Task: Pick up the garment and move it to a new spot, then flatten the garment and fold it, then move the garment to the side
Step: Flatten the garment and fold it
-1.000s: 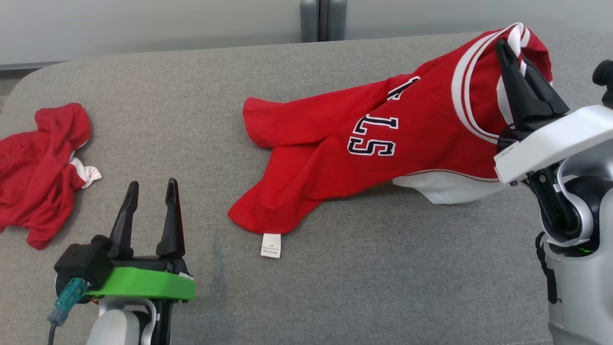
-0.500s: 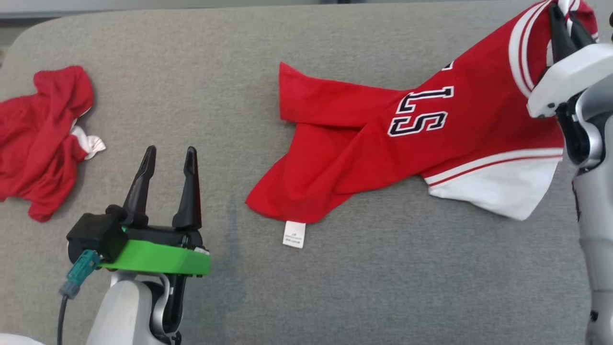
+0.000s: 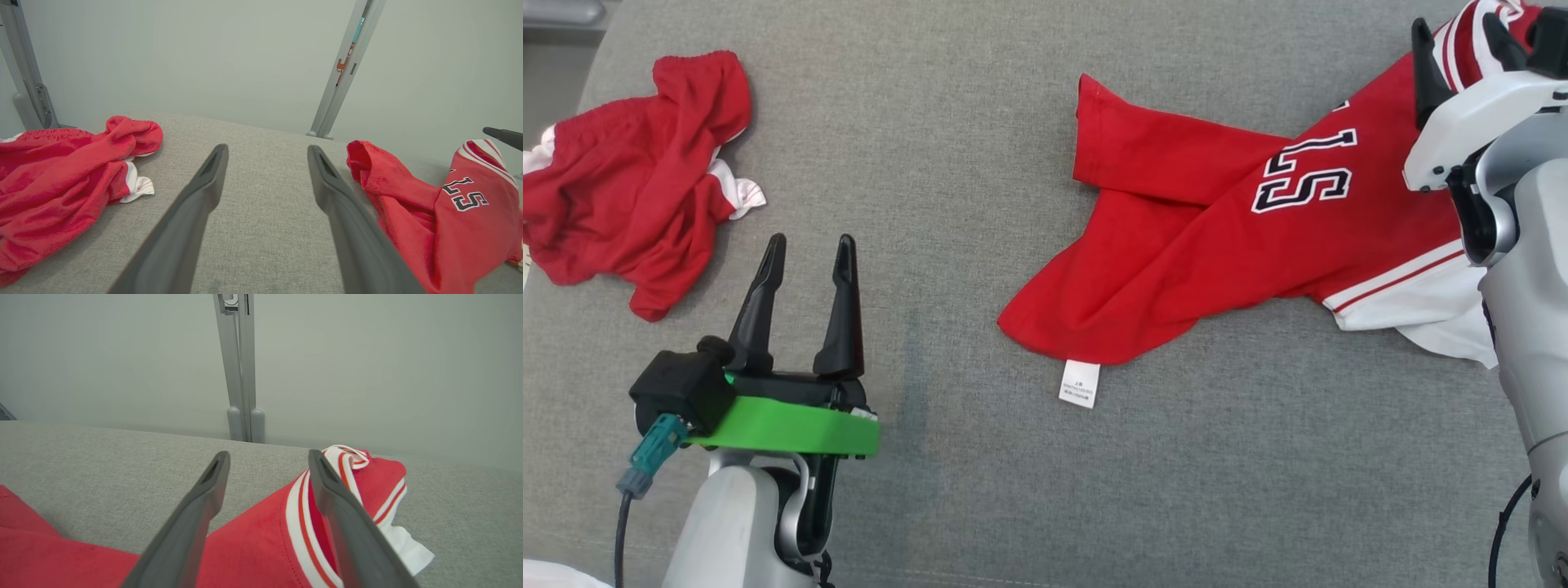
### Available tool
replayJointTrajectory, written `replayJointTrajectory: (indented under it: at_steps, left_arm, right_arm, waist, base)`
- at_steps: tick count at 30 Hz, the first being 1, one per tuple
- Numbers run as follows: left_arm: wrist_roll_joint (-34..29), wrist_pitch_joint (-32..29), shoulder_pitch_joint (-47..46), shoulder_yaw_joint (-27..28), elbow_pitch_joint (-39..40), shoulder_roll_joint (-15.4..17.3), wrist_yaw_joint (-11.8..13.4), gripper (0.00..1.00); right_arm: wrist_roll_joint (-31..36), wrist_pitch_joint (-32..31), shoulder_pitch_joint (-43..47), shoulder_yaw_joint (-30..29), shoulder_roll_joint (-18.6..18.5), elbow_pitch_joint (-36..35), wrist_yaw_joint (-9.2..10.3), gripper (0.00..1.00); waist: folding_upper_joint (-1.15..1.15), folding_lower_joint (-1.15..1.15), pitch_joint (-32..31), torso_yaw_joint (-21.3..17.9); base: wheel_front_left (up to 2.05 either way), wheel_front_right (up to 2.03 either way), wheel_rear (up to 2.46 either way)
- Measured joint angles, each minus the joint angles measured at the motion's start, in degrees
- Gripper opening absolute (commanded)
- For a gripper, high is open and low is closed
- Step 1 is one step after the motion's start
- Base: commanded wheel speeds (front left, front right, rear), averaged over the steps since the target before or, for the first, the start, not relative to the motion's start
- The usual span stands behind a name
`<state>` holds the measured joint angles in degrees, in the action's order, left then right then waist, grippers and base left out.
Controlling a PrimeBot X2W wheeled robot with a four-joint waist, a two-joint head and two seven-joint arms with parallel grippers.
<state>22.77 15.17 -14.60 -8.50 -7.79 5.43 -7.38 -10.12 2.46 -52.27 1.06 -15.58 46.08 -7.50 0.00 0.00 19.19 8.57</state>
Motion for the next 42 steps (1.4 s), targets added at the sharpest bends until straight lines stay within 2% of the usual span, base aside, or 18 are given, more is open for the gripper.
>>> replayJointTrajectory:
  at_steps: [6,12,17,25,31,42]
  left_arm:
    - [-0.2,0.0,1.69,1.76,-0.66,-0.07,0.0,1.0]
    - [-0.86,0.0,4.35,2.94,-1.18,-0.09,0.0,1.0]
    - [-1.4,-0.01,6.69,3.61,-1.62,-0.36,-0.01,1.0]
    - [-2.3,0.0,9.67,5.03,-3.72,-0.12,-0.01,1.0]
    - [-2.43,-0.01,10.83,5.49,-5.48,-0.29,-0.01,1.0]
    - [-2.75,0.0,12.21,6.17,-8.96,-0.36,-0.01,1.0]
  right_arm:
    - [-5.08,-1.74,1.54,2.78,0.24,-1.13,0.0,1.0]
    - [-8.96,-4.74,10.88,3.93,-0.14,-11.55,0.0,1.0]
    - [-7.15,-3.1,22.04,0.94,0.51,-22.6,0.0,1.0]
    - [-0.98,1.78,38.07,-3.78,7.25,-36.94,0.0,1.0]
    - [-1.08,2.5,44.79,-4.82,9.44,-39.08,0.0,1.0]
    - [-1.2,1.69,49.62,-1.48,7.97,-39.16,0.0,1.0]
  waist:
    - [0.0,0.0,-2.31,-0.91]
    - [0.0,0.0,-6.02,-3.43]
    - [0.0,0.0,-9.01,-5.37]
    - [0.0,0.0,-13.81,-7.67]
    - [0.0,0.0,-16.82,-8.84]
    - [0.0,0.0,-19.55,-9.71]
  base:
    - [0.0,0.0,0.0]
    - [0.0,0.0,0.0]
    - [0.0,0.0,0.0]
    - [0.0,0.0,0.0]
    - [0.0,0.0,0.0]
    - [0.0,0.0,0.0]
